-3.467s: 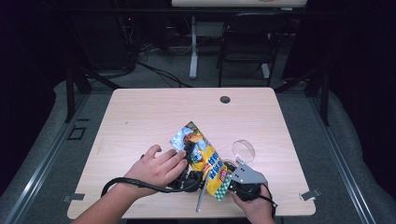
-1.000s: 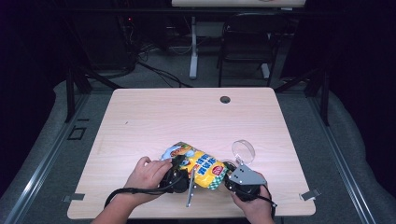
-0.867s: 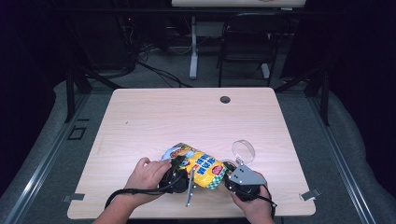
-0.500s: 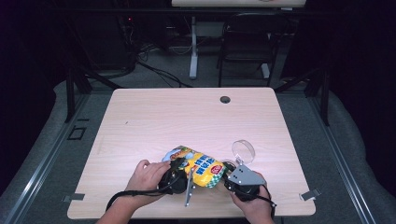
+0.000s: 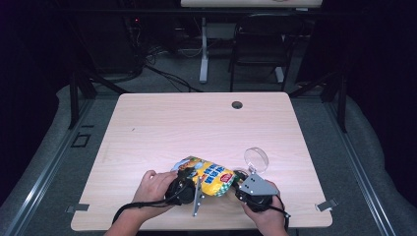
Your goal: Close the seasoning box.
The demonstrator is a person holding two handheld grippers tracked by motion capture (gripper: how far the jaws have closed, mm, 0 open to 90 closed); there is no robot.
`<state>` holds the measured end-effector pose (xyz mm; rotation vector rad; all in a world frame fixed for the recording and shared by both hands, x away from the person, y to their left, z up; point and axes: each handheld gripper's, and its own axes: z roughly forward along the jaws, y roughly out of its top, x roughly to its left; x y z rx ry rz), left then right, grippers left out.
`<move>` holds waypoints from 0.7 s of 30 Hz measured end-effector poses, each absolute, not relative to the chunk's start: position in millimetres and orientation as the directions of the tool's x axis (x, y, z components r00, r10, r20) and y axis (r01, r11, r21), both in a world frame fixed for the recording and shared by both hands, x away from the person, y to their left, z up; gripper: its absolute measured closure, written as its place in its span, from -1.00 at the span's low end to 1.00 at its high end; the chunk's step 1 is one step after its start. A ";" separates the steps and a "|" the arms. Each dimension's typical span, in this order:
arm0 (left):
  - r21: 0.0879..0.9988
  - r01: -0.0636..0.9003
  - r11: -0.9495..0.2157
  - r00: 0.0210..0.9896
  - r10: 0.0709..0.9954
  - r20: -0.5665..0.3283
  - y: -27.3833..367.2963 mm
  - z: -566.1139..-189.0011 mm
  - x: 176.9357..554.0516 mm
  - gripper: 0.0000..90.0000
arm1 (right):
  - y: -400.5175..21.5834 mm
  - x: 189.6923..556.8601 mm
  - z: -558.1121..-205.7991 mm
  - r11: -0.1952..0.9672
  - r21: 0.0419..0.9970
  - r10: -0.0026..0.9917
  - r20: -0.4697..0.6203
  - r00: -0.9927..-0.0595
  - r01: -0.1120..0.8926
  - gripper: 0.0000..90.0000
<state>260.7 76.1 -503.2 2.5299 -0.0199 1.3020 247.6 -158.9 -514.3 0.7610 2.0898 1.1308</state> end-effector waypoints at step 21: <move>0.343 -0.120 -0.931 0.647 0.189 0.738 83.0 -515.9 262.0 0.90 | -155.8 247.8 -515.6 0.467 0.865 0.725 -0.256 -0.639 0.183 0.59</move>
